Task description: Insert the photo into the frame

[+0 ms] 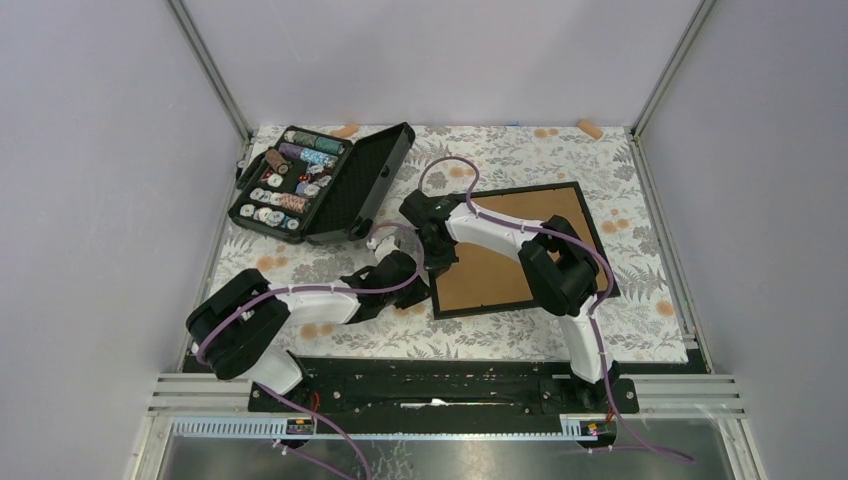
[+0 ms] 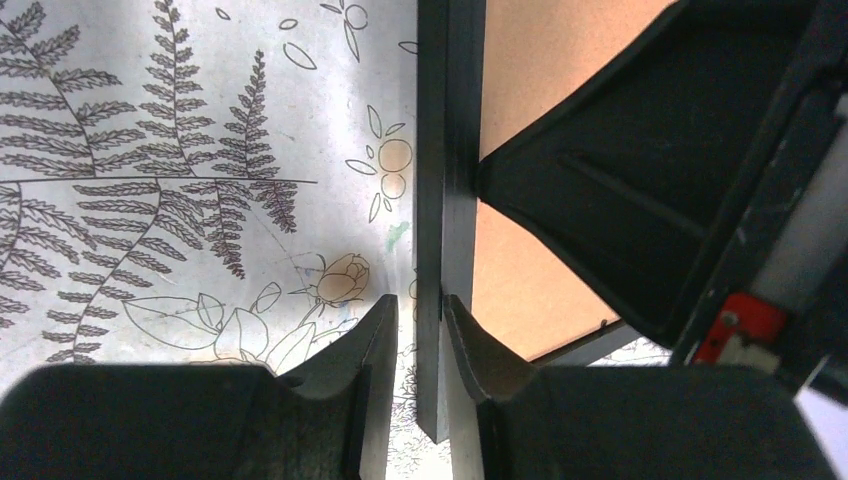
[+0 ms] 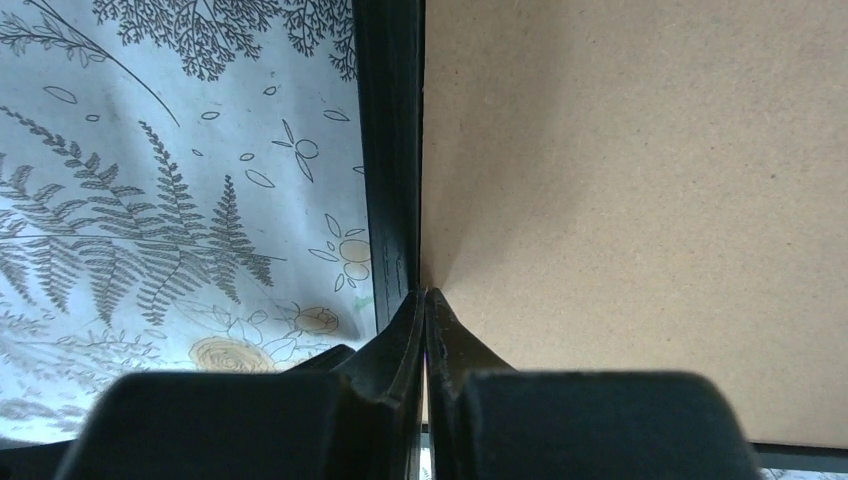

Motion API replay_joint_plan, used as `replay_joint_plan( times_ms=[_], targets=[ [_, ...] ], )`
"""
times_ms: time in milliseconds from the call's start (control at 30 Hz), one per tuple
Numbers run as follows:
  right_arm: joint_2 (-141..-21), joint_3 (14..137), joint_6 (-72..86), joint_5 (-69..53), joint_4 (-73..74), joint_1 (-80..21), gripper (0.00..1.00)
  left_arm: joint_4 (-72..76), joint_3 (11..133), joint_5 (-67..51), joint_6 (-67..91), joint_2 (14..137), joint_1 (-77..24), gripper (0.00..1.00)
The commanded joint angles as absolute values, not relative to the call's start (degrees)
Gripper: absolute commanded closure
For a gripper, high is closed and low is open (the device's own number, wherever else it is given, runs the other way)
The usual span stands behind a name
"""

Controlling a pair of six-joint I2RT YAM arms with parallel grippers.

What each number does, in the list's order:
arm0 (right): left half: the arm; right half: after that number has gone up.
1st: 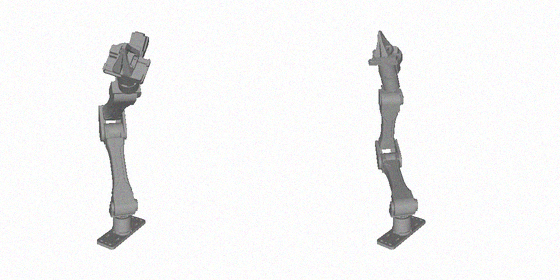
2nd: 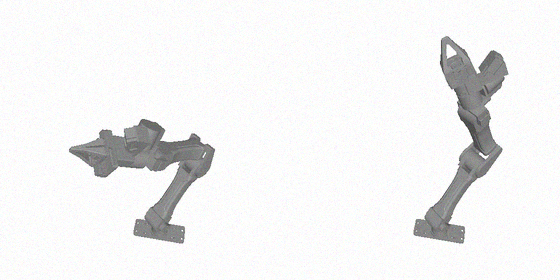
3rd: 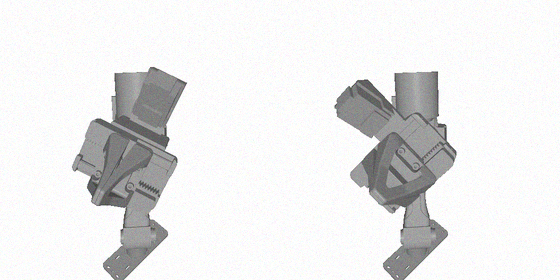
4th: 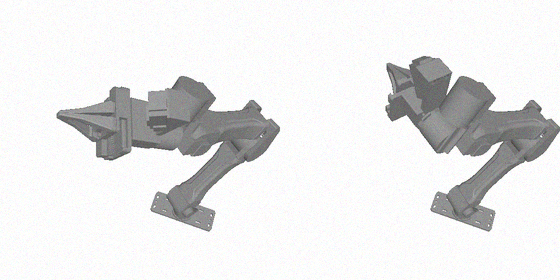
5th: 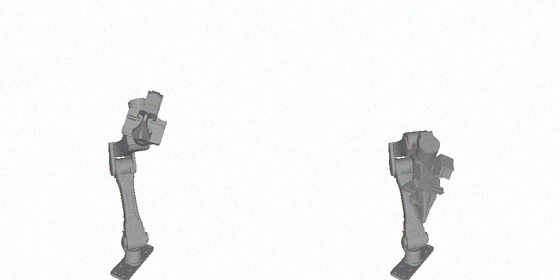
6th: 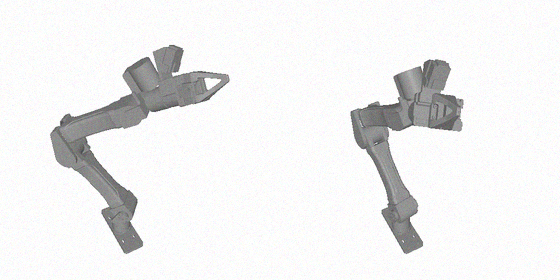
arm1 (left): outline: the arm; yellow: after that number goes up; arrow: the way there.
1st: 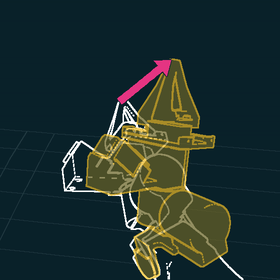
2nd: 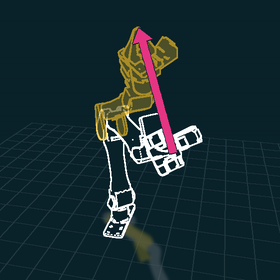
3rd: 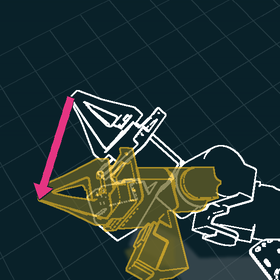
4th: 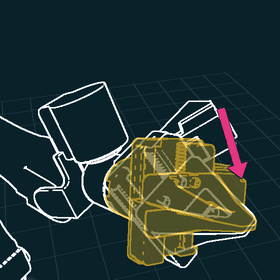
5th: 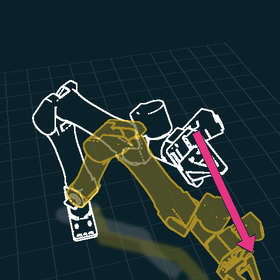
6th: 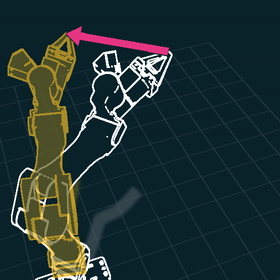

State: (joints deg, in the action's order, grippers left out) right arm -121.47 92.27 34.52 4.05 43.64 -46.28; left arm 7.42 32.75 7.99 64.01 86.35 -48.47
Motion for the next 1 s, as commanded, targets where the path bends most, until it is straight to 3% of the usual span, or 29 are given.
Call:
replay_joint_plan(
  times_ms=[0,167,533,867,900,967],
  targets=[
    [-128.5,90.0,31.8,19.4,52.2,-47.4,0.96,-8.4,30.1,13.1,64.1,91.0,-47.7,0.73],
    [-129.6,88.2,29.1,23.3,51.6,-48.1,1.00,-4.7,27.6,12.9,62.3,86.1,-47.8,0.59],
    [-133.5,85.1,19.9,28.4,46.4,-48.5,1.00,-3.3,27.6,11.8,61.2,86.0,-47.8,0.56],
    [-131.3,83.9,16.4,14.1,41.2,-48.3,0.99,0.9,27.0,7.4,56.4,82.0,-47.7,0.47],
    [-129.7,83.9,17.3,13.1,42.3,-48.1,0.97,1.4,26.9,7.0,55.8,80.6,-47.7,0.46],
    [-124.5,82.1,19.9,13.0,43.8,-47.7,0.76,1.1,27.0,6.7,53.4,77.4,-47.7,0.44]
  ],
)
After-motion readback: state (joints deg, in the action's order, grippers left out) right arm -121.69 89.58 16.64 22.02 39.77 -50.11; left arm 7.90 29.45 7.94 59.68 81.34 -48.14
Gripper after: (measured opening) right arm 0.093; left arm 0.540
